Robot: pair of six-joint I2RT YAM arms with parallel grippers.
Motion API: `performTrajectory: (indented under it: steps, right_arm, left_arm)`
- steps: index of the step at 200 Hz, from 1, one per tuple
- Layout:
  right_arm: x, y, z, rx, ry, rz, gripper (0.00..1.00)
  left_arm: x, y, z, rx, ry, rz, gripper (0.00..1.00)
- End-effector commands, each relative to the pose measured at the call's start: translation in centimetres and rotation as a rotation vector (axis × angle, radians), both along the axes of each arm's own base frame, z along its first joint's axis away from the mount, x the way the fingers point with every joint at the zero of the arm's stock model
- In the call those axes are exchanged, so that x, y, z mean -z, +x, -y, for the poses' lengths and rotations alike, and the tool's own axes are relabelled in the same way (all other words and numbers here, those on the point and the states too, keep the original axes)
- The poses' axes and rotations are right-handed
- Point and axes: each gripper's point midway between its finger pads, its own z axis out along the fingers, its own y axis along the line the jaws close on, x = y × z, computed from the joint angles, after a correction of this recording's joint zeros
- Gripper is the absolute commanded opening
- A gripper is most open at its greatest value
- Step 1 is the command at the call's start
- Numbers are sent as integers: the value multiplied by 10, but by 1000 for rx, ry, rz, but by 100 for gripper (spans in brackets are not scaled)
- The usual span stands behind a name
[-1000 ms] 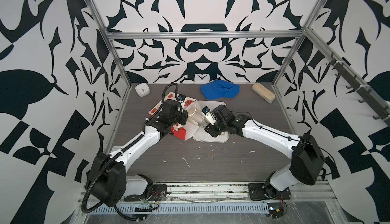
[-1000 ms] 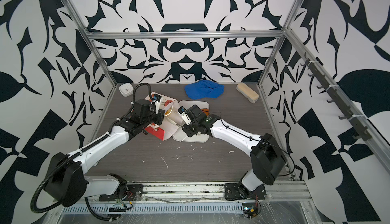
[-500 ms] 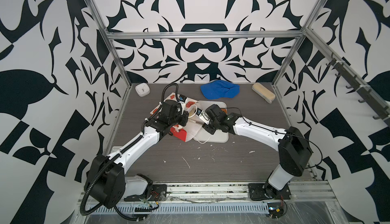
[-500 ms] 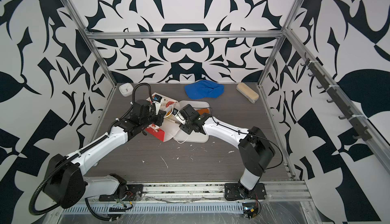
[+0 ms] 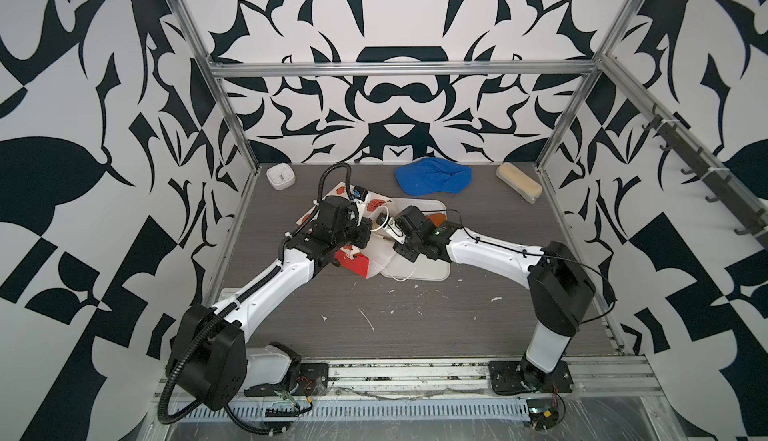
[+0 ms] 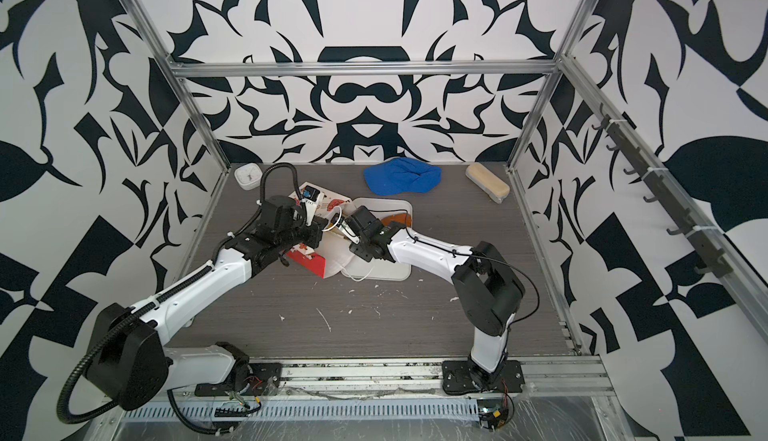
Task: Take the fake bread out of the paper bag
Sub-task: 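Close the tongs with the right gripper around the yellow bread inside the bag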
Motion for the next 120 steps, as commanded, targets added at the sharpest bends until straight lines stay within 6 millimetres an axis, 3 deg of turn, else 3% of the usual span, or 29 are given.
performTrajectory:
  steps: [1,47,120]
  right_arm:
    - [-32,16,-13,14,48,82,52]
    - [-21,18,-19,14,38,51,48]
    - [-21,15,-19,15,41,31,28]
  left_arm:
    - [-22,3,9,30,-44,40,7]
    - [-19,4,9,29,-44,38,7]
    - [-4,6,5,3,-31,24,7]
